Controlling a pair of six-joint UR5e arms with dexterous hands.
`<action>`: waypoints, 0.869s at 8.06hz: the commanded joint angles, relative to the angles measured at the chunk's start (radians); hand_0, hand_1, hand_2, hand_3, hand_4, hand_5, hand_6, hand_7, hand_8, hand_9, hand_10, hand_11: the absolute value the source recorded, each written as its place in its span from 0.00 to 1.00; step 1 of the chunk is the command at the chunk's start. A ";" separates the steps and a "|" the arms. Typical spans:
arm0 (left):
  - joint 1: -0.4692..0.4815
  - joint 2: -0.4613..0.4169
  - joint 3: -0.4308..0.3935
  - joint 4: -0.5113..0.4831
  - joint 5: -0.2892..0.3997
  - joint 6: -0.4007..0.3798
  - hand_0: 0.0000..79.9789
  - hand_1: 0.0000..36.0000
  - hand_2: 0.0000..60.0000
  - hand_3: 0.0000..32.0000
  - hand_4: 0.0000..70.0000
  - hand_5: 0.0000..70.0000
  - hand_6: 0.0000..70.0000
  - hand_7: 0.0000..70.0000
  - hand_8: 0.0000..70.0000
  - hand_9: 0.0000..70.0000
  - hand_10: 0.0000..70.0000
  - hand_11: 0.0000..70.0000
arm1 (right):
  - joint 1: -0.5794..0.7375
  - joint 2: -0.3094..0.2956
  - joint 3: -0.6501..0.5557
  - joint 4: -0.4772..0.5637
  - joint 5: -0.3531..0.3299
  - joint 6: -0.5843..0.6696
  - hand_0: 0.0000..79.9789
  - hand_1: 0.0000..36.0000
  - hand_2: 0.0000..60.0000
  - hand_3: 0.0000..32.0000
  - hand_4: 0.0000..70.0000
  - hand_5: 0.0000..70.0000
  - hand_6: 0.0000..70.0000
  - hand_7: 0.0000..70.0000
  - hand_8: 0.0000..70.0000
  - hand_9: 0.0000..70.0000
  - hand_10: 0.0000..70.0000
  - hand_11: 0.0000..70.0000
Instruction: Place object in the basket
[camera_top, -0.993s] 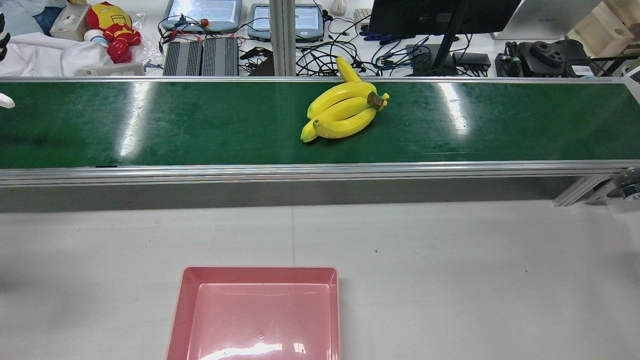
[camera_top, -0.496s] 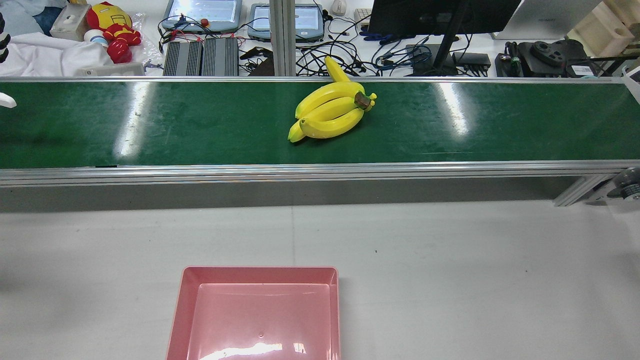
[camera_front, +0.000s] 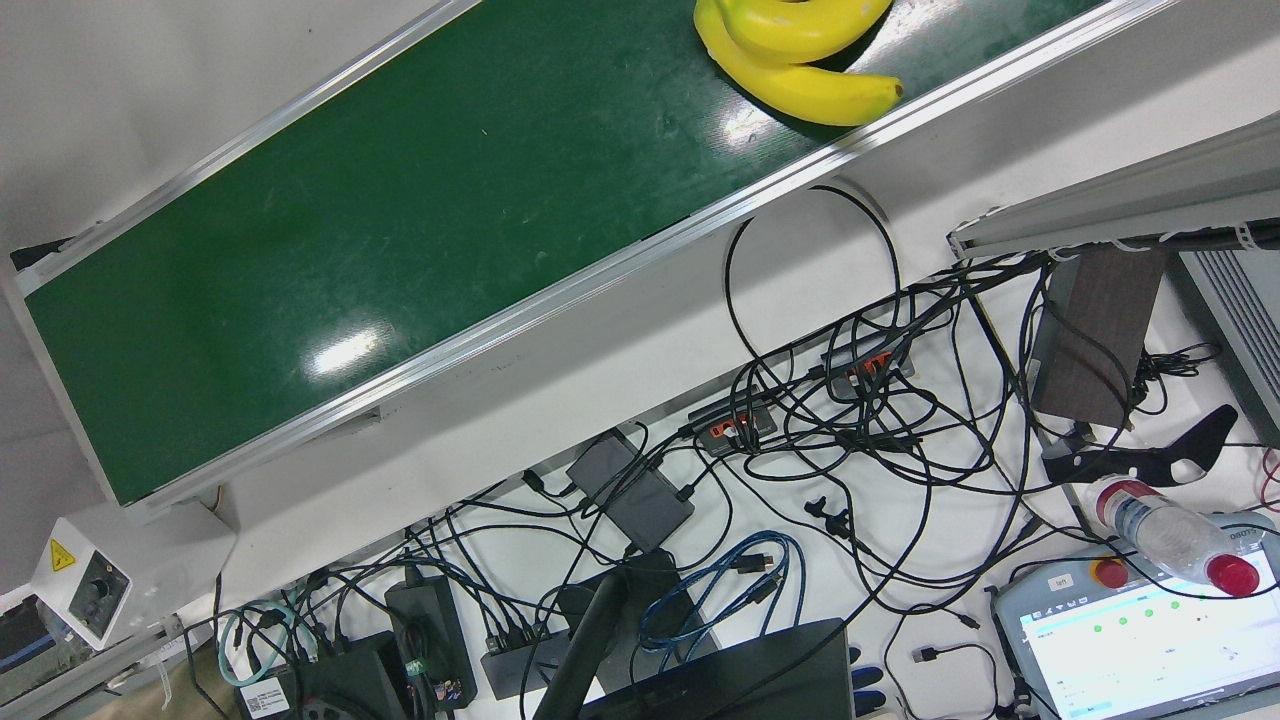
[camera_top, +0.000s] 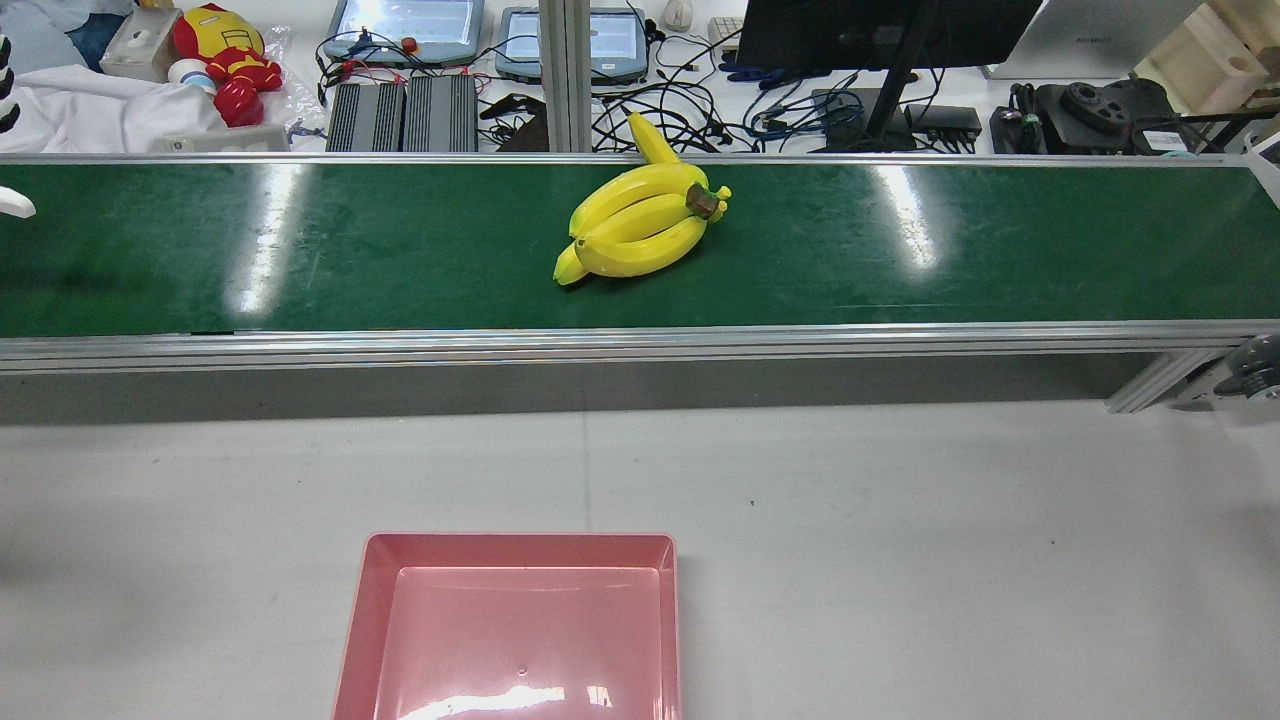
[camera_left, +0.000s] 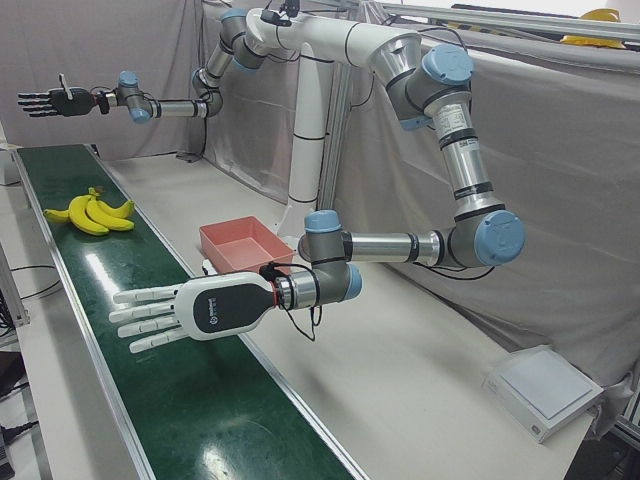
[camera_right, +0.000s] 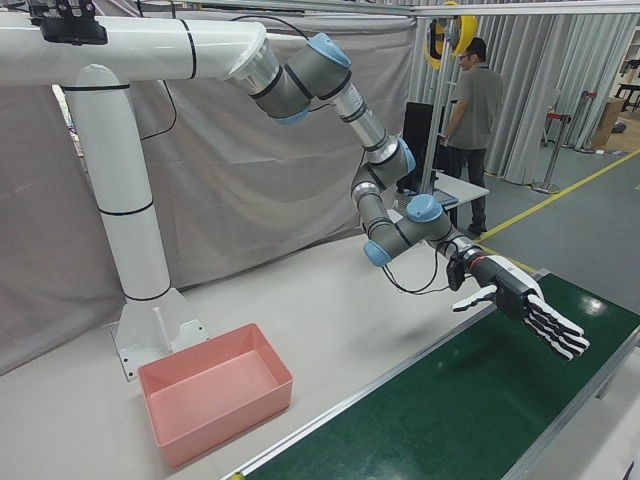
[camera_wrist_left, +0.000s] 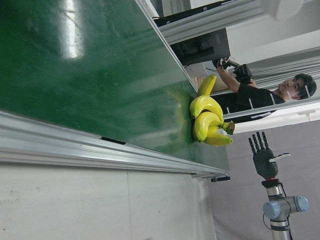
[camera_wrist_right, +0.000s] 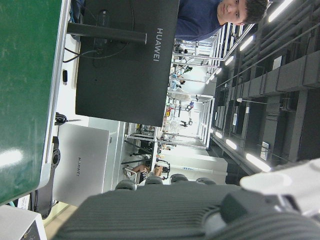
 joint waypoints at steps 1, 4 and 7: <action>0.002 0.000 -0.013 0.017 0.000 0.003 0.82 0.38 0.00 0.27 0.06 0.00 0.00 0.00 0.01 0.04 0.01 0.05 | 0.000 0.000 0.000 0.000 0.000 0.001 0.00 0.00 0.00 0.00 0.00 0.00 0.00 0.00 0.00 0.00 0.00 0.00; 0.007 -0.003 -0.149 0.156 0.000 0.133 0.82 0.40 0.00 0.28 0.06 0.00 0.00 0.00 0.01 0.04 0.01 0.05 | 0.000 0.000 0.000 0.000 0.000 -0.001 0.00 0.00 0.00 0.00 0.00 0.00 0.00 0.00 0.00 0.00 0.00 0.00; 0.011 -0.062 -0.177 0.259 0.000 0.211 0.82 0.41 0.00 0.36 0.02 0.00 0.00 0.00 0.02 0.05 0.00 0.03 | 0.000 0.000 0.000 0.000 0.000 0.001 0.00 0.00 0.00 0.00 0.00 0.00 0.00 0.00 0.00 0.00 0.00 0.00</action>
